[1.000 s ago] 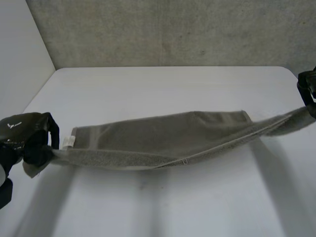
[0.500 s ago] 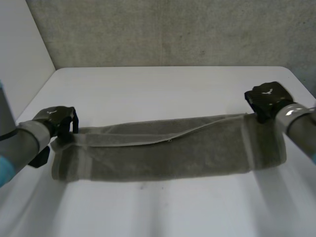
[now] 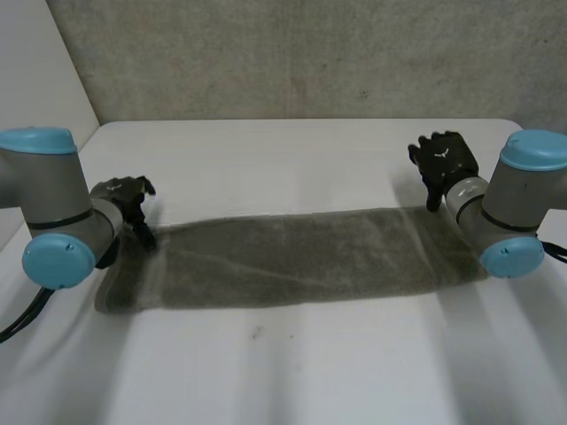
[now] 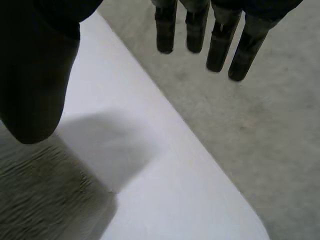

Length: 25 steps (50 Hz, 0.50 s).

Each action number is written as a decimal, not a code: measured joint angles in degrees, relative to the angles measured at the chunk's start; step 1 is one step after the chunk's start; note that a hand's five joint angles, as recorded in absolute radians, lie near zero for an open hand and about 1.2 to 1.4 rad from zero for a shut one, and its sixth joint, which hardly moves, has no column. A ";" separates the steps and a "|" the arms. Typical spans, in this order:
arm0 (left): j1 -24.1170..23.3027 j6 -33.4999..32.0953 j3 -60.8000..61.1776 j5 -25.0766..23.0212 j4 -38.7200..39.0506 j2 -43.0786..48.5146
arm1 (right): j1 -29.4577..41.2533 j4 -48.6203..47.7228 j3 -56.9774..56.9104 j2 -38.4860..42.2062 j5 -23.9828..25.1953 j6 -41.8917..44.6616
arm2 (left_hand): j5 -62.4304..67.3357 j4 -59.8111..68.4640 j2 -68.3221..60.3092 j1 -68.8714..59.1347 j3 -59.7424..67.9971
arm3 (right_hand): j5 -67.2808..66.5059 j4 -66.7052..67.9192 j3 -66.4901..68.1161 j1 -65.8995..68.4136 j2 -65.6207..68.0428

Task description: Fold the towel.

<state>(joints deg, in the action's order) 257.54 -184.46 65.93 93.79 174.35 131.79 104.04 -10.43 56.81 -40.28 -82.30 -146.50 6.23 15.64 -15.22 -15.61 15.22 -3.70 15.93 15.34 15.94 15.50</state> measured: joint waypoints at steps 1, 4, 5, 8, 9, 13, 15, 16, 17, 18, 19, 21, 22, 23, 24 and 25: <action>-0.12 0.09 -0.05 -0.06 0.38 -0.51 | 0.01 0.02 -0.24 -0.75 -0.49 -0.54 | -1.94 -2.09 1.73 1.78 -1.68 | 0.22 -0.73 -1.19 -1.19 -0.90; -0.38 0.39 0.07 -0.14 1.05 -2.22 | -0.08 0.20 -0.06 -3.43 -1.43 -2.44 | -3.72 -4.44 4.07 4.08 -3.97 | 0.22 -0.73 -1.29 -2.19 -1.02; -0.49 0.69 0.40 -0.16 1.36 -3.62 | -0.22 0.27 0.67 -5.69 -1.81 -4.05 | -4.03 -5.06 4.75 4.73 -4.60 | 0.22 -0.73 -1.29 -2.19 -1.02; -0.64 1.73 2.24 -0.17 1.83 -7.44 | -0.76 0.36 3.80 -11.29 -2.09 -7.76 | -4.34 -5.78 5.37 5.47 -5.39 | 0.22 -0.73 -1.29 -2.20 -1.02; -0.65 2.00 2.79 -0.18 1.93 -8.31 | -0.87 0.38 4.57 -12.38 -2.09 -8.38 | -4.37 -5.81 5.43 5.49 -5.39 | 0.22 -0.73 -1.29 -2.20 -1.02; -0.58 3.98 7.95 -0.21 2.69 -14.56 | -1.78 0.50 11.63 -19.65 -1.97 -11.26 | -4.56 -5.97 5.59 5.57 -5.63 | 0.22 -0.73 -1.29 -2.20 -1.02; -0.48 4.64 10.90 -0.24 3.21 -17.13 | -2.29 0.51 15.56 -22.55 -1.76 -11.78 | -4.58 -5.97 5.66 5.57 -5.63 | 0.22 -0.73 -1.29 -2.20 -1.02; -0.42 4.97 13.06 -0.25 3.66 -18.77 | -2.78 0.49 18.48 -24.28 -1.46 -11.92 | -4.58 -5.97 5.66 5.57 -5.63 | 0.22 -0.74 -1.29 -2.20 -1.02; -0.39 5.09 14.13 -0.26 3.91 -19.51 | -3.04 0.48 19.81 -24.98 -1.29 -11.95 | -4.58 -5.97 5.66 5.57 -5.63 | 0.22 -0.74 -1.29 -2.20 -1.02; -0.35 5.25 16.09 -0.28 4.41 -20.76 | -3.62 0.42 22.46 -26.21 -0.82 -11.90 | -4.58 -5.97 5.67 5.57 -5.63 | 0.22 -0.74 -1.29 -2.20 -1.02; -0.33 5.34 17.54 -0.29 4.86 -21.60 | -4.05 0.36 24.13 -26.87 -0.46 -11.82 | -4.58 -5.97 5.67 5.57 -5.63 | 0.22 -0.74 -1.29 -2.20 -1.02; -0.33 5.48 21.85 -0.33 6.55 -23.79 | -5.47 0.12 28.96 -28.16 1.16 -11.22 | -4.58 -5.97 5.68 5.57 -5.63 | 0.16 -0.73 -1.29 -2.12 -1.01; -0.34 5.49 22.88 -0.33 7.07 -24.21 | -5.85 0.05 30.05 -28.31 1.67 -11.00 | -4.58 -5.97 5.68 5.57 -5.63 | 0.16 -0.73 -1.29 -2.12 -1.01; -0.36 5.49 24.83 -0.34 8.21 -24.93 | -6.60 -0.12 32.16 -28.45 2.79 -10.45 | -4.58 -5.97 5.68 5.57 -5.63 | -0.71 -0.32 -0.54 -1.03 -0.27; -0.37 5.48 25.77 -0.35 8.85 -25.23 | -6.98 -0.26 33.16 -28.40 3.40 -10.09 | -4.58 -5.97 5.68 5.57 -5.63 | -2.11 0.39 0.52 0.29 0.54; -0.41 5.46 27.74 -0.35 10.32 -25.75 | -7.81 -0.53 35.15 -28.11 4.70 -9.23 | -4.58 -5.97 5.68 5.57 -5.63 | -5.40 3.03 3.63 2.99 3.36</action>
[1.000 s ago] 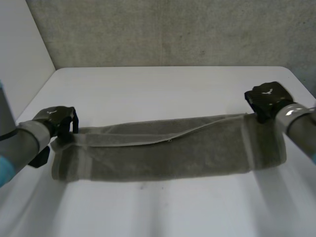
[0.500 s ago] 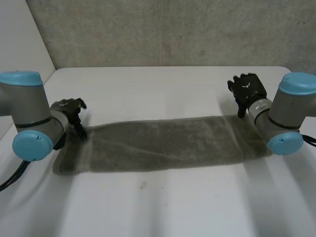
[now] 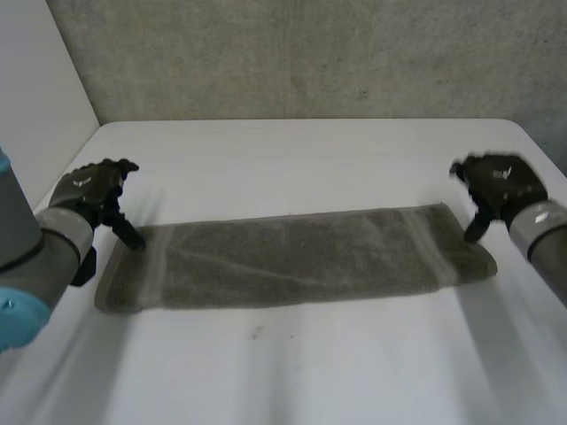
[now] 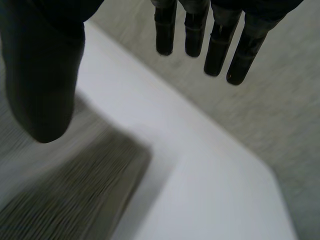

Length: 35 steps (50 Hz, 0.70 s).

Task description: Fold the towel.

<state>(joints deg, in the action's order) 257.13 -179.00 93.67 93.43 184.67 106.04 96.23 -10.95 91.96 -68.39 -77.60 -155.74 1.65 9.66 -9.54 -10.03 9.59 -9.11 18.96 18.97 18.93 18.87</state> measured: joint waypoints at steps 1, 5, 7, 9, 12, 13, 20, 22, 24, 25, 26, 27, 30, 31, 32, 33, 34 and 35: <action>-0.04 -0.03 1.63 -0.01 1.44 -0.33 | -0.72 -0.34 1.64 0.43 1.28 0.89 | 0.00 0.00 0.00 0.00 0.00 | -2.04 1.42 1.64 1.46 1.11; -0.12 -0.14 5.55 -0.02 5.83 -0.80 | -2.78 -1.78 5.03 2.91 4.43 4.48 | 0.00 0.00 0.03 0.00 0.00 | -12.62 12.24 12.52 12.13 12.25; -0.16 -0.18 6.63 -0.03 7.30 -0.83 | -3.51 -2.43 5.81 4.38 5.34 6.44 | 0.00 0.00 0.03 0.00 0.00 | -14.43 14.06 14.32 14.26 14.29; -0.20 -0.20 7.24 -0.04 8.24 -0.86 | -4.02 -2.95 6.20 5.88 5.90 8.36 | 0.00 0.00 0.03 0.00 0.00 | -15.02 14.72 14.83 14.83 14.72; -0.31 -0.22 7.78 -0.07 9.01 -0.96 | -4.53 -3.52 6.15 8.27 6.20 11.12 | 0.00 0.00 0.03 0.00 0.00 | -16.51 16.00 16.14 16.47 15.90; -0.36 -0.22 7.86 -0.07 9.11 -1.03 | -4.61 -3.61 6.00 8.96 6.17 11.81 | 0.00 0.00 0.03 0.00 0.00 | -19.52 19.05 19.26 19.48 19.06; -0.99 -0.22 8.23 -0.09 9.14 -1.84 | -5.95 -4.42 3.57 11.59 3.31 13.76 | -0.01 0.00 0.03 0.00 0.00 | -56.50 57.79 57.19 55.05 56.40; -1.11 -0.21 8.39 -0.09 9.13 -2.10 | -6.97 -4.56 3.00 11.35 1.41 13.84 | -0.01 0.00 0.03 0.00 0.00 | -56.56 57.99 57.32 55.19 56.40; -1.18 -0.21 8.59 -0.09 9.11 -2.43 | -8.81 -4.66 2.47 10.36 -1.39 13.88 | -0.01 0.00 0.03 0.00 0.00 | -56.56 57.99 57.32 55.25 56.40; -1.21 -0.21 8.72 -0.10 9.12 -2.68 | -10.22 -4.66 2.27 9.55 -2.92 13.91 | -0.01 0.00 0.03 0.00 0.00 | -56.56 57.99 57.33 55.47 56.40; -1.22 -0.21 8.80 -0.09 9.11 -2.81 | -11.40 -4.64 2.15 8.92 -3.78 13.98 | -0.01 0.00 0.03 0.00 0.00 | -56.56 57.99 57.29 55.52 56.40; -1.22 -0.21 8.92 -0.09 9.12 -3.07 | -13.11 -4.60 2.04 8.09 -4.58 14.15 | -0.01 0.00 0.03 0.00 0.00 | -56.56 57.99 57.34 55.58 56.40; -1.22 -0.21 9.20 -0.12 9.15 -3.71 | -18.28 -4.30 1.85 6.30 -4.74 15.44 | -0.01 0.00 0.03 0.00 0.00 | -56.56 57.99 57.53 55.78 56.40; -1.22 -0.21 9.23 -0.11 9.16 -3.80 | -19.21 -4.25 1.83 6.07 -4.53 15.84 | -0.01 0.00 0.03 0.00 0.00 | -56.56 57.99 57.57 55.78 56.40; -1.22 -0.21 9.31 -0.12 9.17 -4.01 | -21.76 -4.09 1.71 5.47 -3.73 17.14 | -0.01 0.00 0.03 0.00 0.00 | -56.56 57.99 57.59 55.79 56.40; -1.21 -0.21 9.36 -0.11 9.19 -4.16 | -23.65 -3.95 1.63 5.10 -2.90 18.39 | -0.01 0.00 0.03 0.00 0.00 | -56.56 57.99 57.59 55.80 56.40; -1.21 -0.21 9.41 -0.12 9.19 -4.28 | -25.35 -3.78 1.57 4.79 -2.03 19.74 | -0.01 0.00 0.03 0.00 0.00 | -56.56 57.99 57.59 55.86 56.40; -1.21 -0.21 9.43 -0.12 9.20 -4.32 | -26.03 -3.71 1.54 4.65 -1.64 20.34 | -0.01 0.00 0.03 0.00 0.00 | -56.56 57.99 57.60 55.91 56.40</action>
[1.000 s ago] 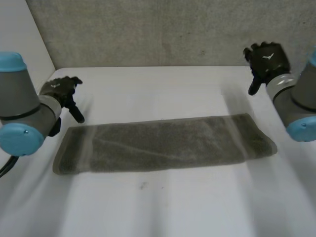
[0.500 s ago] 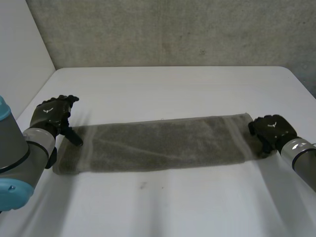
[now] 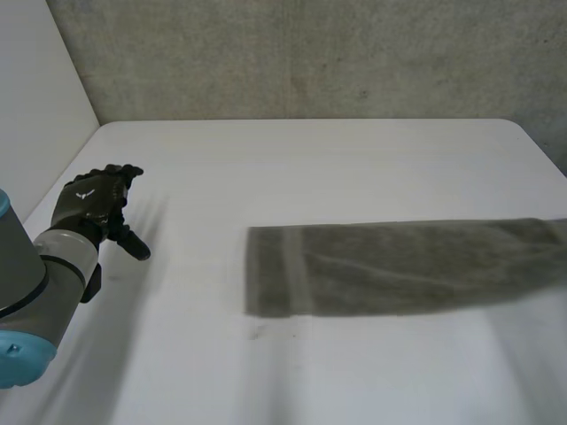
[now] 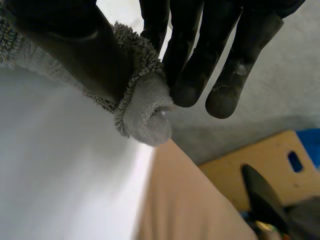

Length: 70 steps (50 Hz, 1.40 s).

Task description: Fold the towel.

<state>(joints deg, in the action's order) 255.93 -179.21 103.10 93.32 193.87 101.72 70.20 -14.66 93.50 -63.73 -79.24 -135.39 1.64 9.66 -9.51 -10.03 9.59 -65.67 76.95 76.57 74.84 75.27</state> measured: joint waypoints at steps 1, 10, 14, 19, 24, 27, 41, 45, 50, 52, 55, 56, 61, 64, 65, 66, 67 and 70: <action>0.02 0.00 0.03 0.00 0.01 -0.07 | -1.28 0.19 -0.05 -0.27 0.84 1.30 | 0.00 0.00 0.00 0.00 0.00 | 0.00 0.00 0.00 0.08 0.00; -0.03 0.00 0.18 0.02 0.02 -0.15 | 2.50 1.37 -0.51 -6.03 4.15 1.94 | 0.00 0.00 0.00 0.00 0.00 | 0.00 0.00 0.37 0.11 0.04; -0.16 0.00 0.23 0.05 0.02 -0.13 | 12.44 0.95 -0.90 -10.43 4.39 -2.19 | 0.00 0.00 0.00 0.00 0.00 | 0.00 0.00 0.56 0.15 0.06; -0.31 0.00 0.26 0.08 0.02 -0.11 | 27.46 0.18 -2.27 -11.27 4.17 -4.48 | 0.00 0.00 0.00 0.00 0.00 | 0.00 0.00 0.58 0.37 0.05; -0.35 0.00 0.26 0.10 0.01 -0.10 | 44.31 -0.36 -5.08 -6.15 3.47 -4.67 | 0.00 0.00 0.00 0.00 0.00 | 0.00 0.00 0.58 0.38 0.05; -0.37 0.00 0.29 0.11 0.02 -0.07 | 51.65 -0.34 -6.75 -1.84 3.03 -4.48 | 0.00 0.00 0.00 0.00 0.00 | 0.00 0.00 0.58 0.38 0.06; -0.88 -0.09 0.71 0.11 0.04 -0.03 | 65.48 0.20 -10.85 8.55 -7.12 -4.07 | 0.00 0.00 0.00 0.00 0.00 | 62.23 -61.77 -62.00 -60.25 -60.51; -0.99 -0.09 0.71 0.11 0.06 -0.03 | 62.93 0.31 -8.89 3.85 -10.04 -7.05 | 0.00 0.00 0.00 0.00 0.00 | 62.23 -61.95 -62.65 -61.33 -60.88; -1.33 -0.11 0.76 0.11 0.04 -0.03 | 55.38 0.34 -3.99 -2.66 -10.55 -13.48 | 0.00 0.00 0.01 0.00 0.00 | 62.22 -61.95 -62.65 -61.33 -60.88; -1.65 -0.13 0.77 0.11 0.04 -0.02 | 51.47 0.38 -1.08 -5.38 -9.49 -16.59 | 0.00 0.00 0.01 0.00 0.00 | 62.23 -61.94 -62.65 -61.33 -60.88; -2.31 -0.15 0.77 0.11 0.04 -0.02 | 46.82 0.37 2.77 -8.02 -7.29 -19.63 | 0.00 0.00 0.00 0.00 0.00 | 62.23 -61.94 -62.65 -61.33 -60.88; -2.63 -0.17 0.77 0.11 0.03 -0.03 | 45.13 0.36 4.24 -8.74 -6.30 -20.44 | 0.00 0.00 0.01 0.00 0.00 | 62.22 -61.94 -62.65 -61.33 -60.88; -4.66 -0.24 0.58 0.08 0.03 -0.09 | 38.01 0.19 10.84 -10.35 -1.99 -22.14 | 0.00 0.00 0.01 0.00 0.00 | 62.23 -61.94 -62.65 -61.34 -60.88; -6.76 -0.29 0.02 -0.01 0.03 -0.11 | 34.99 -0.18 13.99 -10.64 -0.09 -22.20 | 0.00 0.00 0.01 0.00 0.00 | 62.23 -61.94 -62.65 -61.34 -60.88; -8.03 -0.30 -0.49 -0.10 0.03 -0.05 | 34.03 -0.38 15.07 -10.69 0.59 -22.14 | 0.00 0.00 0.01 0.00 0.00 | 62.23 -61.94 -62.65 -61.34 -60.88; -8.71 -0.30 -0.78 -0.15 0.03 -0.01 | 33.51 -0.53 15.70 -10.71 0.95 -22.09 | 0.00 0.00 0.01 0.00 0.00 | 62.23 -61.94 -62.65 -61.34 -60.88; -10.17 -0.30 -1.46 -0.27 0.02 0.13 | 32.69 -0.81 16.70 -10.72 1.56 -21.99 | 0.00 0.00 0.01 0.00 0.00 | 62.22 -61.94 -62.65 -61.34 -60.88; -14.13 -0.22 -4.15 -0.89 -0.02 1.32 | 31.60 -1.59 18.48 -10.71 2.55 -21.70 | 0.00 0.00 -0.14 0.00 0.14 | 62.23 -61.94 -62.65 -61.34 -60.88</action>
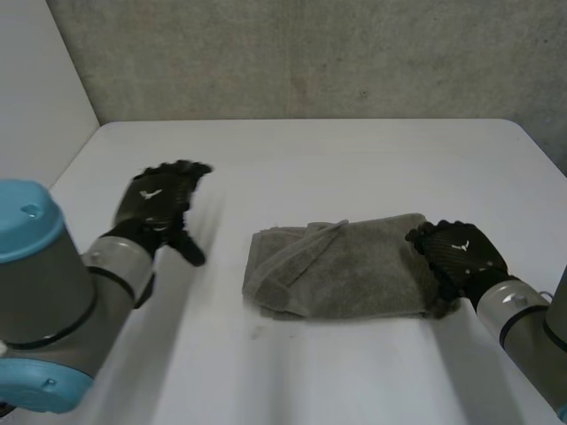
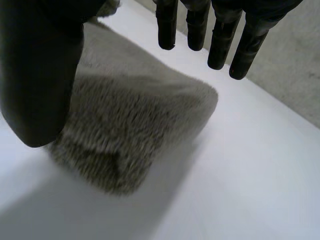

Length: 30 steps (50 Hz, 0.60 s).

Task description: Fold the towel.

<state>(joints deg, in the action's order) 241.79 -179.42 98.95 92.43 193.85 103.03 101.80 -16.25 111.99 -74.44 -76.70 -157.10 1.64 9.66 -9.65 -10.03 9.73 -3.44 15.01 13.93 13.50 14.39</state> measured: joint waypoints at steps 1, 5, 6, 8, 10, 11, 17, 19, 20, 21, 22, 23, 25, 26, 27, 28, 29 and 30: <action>-1.42 0.04 -1.13 -0.27 -0.06 0.70 | -0.15 -0.30 0.48 0.02 0.19 0.09 | 0.00 0.00 0.00 0.00 0.00 | 0.00 0.00 0.00 0.00 0.00; -6.50 0.17 -6.28 -1.16 -0.17 4.79 | -0.21 -1.42 1.59 0.06 0.32 0.26 | 0.00 0.00 -0.17 -0.04 0.01 | 0.00 0.00 0.00 0.00 0.00; -7.78 0.17 -7.86 -1.34 -0.20 6.26 | -0.15 -1.83 1.82 0.06 0.28 0.24 | 0.00 0.00 -0.25 -0.07 0.01 | 0.00 0.00 0.00 0.00 0.00; -9.79 0.15 -10.70 -1.48 -0.26 9.08 | 0.01 -2.49 2.17 0.06 0.15 0.18 | 0.00 0.00 -0.26 -0.15 0.16 | 0.00 0.00 0.00 0.00 0.00; -11.03 0.11 -12.83 -1.53 -0.31 11.38 | 0.18 -3.07 2.42 0.04 0.05 0.10 | 0.00 0.00 -0.26 -0.17 0.16 | 0.00 0.00 0.00 0.00 0.00; -11.78 0.07 -14.47 -1.53 -0.37 13.19 | 0.31 -3.56 2.64 0.00 -0.02 0.04 | 0.00 0.00 -0.26 -0.17 0.16 | 0.00 0.00 0.00 0.00 0.00; -13.53 -0.12 -21.52 -1.42 -0.62 21.41 | 0.51 -5.28 3.41 -0.11 -0.40 0.07 | 0.00 0.00 -0.27 -0.17 0.16 | 0.00 0.00 0.00 0.00 0.00; -13.74 -0.18 -24.23 -1.35 -0.71 24.53 | 0.49 -5.65 3.61 0.00 -0.51 0.16 | 0.00 0.00 -0.27 -0.17 0.16 | 0.00 0.00 0.00 0.00 0.00; -13.77 -0.21 -25.68 -1.29 -0.76 26.11 | 0.49 -5.77 3.68 0.10 -0.54 0.20 | 0.00 0.00 -0.27 -0.17 0.16 | 0.00 0.00 0.00 0.00 0.00; -13.78 -0.22 -26.38 -1.25 -0.78 26.86 | 0.49 -5.82 3.70 0.16 -0.55 0.22 | 0.00 0.00 -0.27 -0.17 0.16 | 0.00 0.00 0.00 0.00 0.00; -13.77 -0.26 -27.57 -1.10 -0.81 28.10 | 0.49 -5.89 3.73 0.24 -0.58 0.25 | 0.00 0.00 -0.28 -0.17 0.16 | 0.00 0.00 0.00 0.00 0.00; -13.76 -0.28 -28.13 -1.03 -0.82 28.68 | 0.49 -5.91 3.74 0.29 -0.58 0.26 | 0.00 0.00 -0.33 -0.17 0.20 | 0.00 0.00 0.00 0.00 0.00; -13.72 -0.34 -30.32 -0.55 -0.90 30.77 | 0.50 -6.00 3.77 0.43 -0.62 0.25 | 0.00 0.65 -0.77 -0.18 0.68 | 0.00 0.00 0.00 0.00 0.00; -13.70 -0.35 -30.81 -0.40 -0.96 31.24 | 0.50 -6.04 3.77 0.45 -0.63 0.25 | 0.00 0.90 -0.86 -0.19 0.75 | 0.00 0.00 0.00 0.00 0.00; -13.66 -0.37 -31.77 -0.02 -1.08 32.13 | 0.52 -6.15 3.81 0.49 -0.63 0.23 | 0.00 1.00 -1.03 -0.37 0.93 | 0.00 0.00 0.00 0.00 0.00; -13.61 -0.39 -32.63 0.59 -1.31 32.90 | 0.53 -6.34 3.86 0.51 -0.63 0.22 | 0.00 1.50 -1.64 -1.17 1.49 | 0.00 0.00 0.00 0.00 0.00; -13.57 -0.39 -33.01 0.94 -1.43 33.25 | 0.54 -6.48 3.90 0.52 -0.63 0.21 | 0.05 1.82 -1.85 -1.44 1.79 | 0.00 0.00 0.00 0.00 0.00; -13.50 -0.40 -33.68 1.95 -1.72 33.88 | 0.56 -6.77 3.99 0.53 -0.62 0.21 | 0.23 2.04 -2.16 -1.73 2.02 | 0.00 0.00 0.00 0.00 0.00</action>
<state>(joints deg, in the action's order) 228.29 -179.82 65.26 94.38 192.13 136.92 102.36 -23.02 115.97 -73.91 -77.32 -156.89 1.87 11.70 -11.81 -11.77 11.75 -3.44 15.01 13.93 13.50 14.39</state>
